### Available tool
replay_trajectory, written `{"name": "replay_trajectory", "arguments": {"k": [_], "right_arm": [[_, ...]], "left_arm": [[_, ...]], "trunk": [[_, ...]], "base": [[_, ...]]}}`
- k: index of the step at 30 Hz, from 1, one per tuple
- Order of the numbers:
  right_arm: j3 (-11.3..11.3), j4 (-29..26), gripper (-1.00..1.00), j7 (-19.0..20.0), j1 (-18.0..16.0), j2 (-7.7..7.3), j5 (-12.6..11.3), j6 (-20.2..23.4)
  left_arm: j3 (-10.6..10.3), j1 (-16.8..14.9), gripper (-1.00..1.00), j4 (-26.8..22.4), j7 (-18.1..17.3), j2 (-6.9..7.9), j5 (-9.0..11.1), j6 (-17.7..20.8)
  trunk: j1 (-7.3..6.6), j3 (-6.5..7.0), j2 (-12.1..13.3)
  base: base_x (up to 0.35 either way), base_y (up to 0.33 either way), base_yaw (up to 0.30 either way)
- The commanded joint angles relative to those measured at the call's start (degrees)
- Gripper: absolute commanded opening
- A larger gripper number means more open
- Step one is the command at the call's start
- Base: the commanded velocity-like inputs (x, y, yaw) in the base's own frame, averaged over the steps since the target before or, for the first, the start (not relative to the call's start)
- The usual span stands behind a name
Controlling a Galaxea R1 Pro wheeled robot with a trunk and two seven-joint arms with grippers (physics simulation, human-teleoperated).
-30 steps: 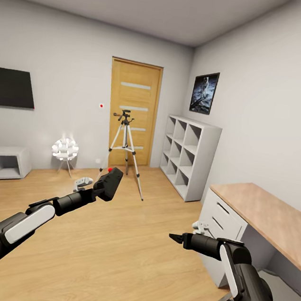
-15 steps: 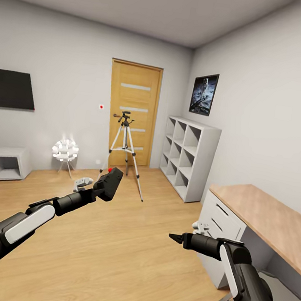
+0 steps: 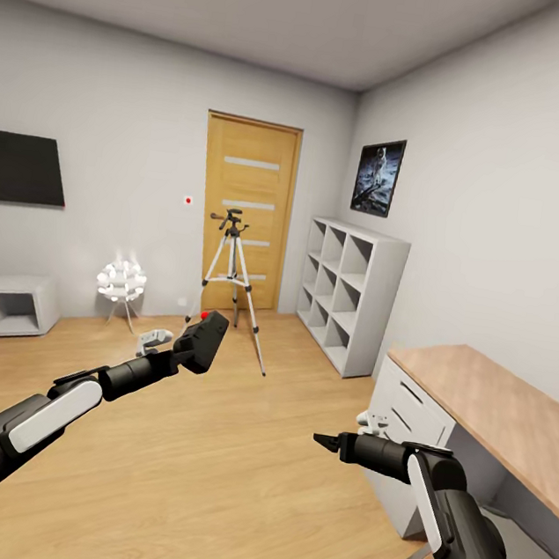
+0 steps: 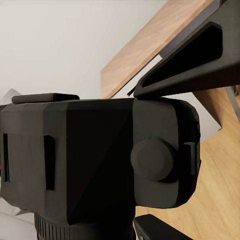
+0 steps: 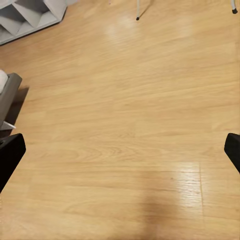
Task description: Attach the digital camera to the camera tripod in the bedroom.
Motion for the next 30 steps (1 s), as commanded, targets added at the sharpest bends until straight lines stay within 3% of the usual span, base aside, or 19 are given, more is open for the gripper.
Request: {"name": "replay_trajectory", "arguments": {"k": [1,30], "right_arm": [[0.0,0.0,1.0,-0.2,0.0,-0.02,-0.6,0.5],[-0.1,0.0,1.0,-0.2,0.0,0.02,-0.4,0.1]], "left_arm": [[-0.1,-0.1,-1.0,0.0,-0.2,0.05,0.4,0.1],[0.0,-0.1,-1.0,0.4,-0.2,0.05,0.5,0.0]], "trunk": [[-0.22,0.1,0.4],[-6.59,5.3,12.0]], "base": [[0.0,0.0,0.0],[0.0,0.0,0.0]]}}
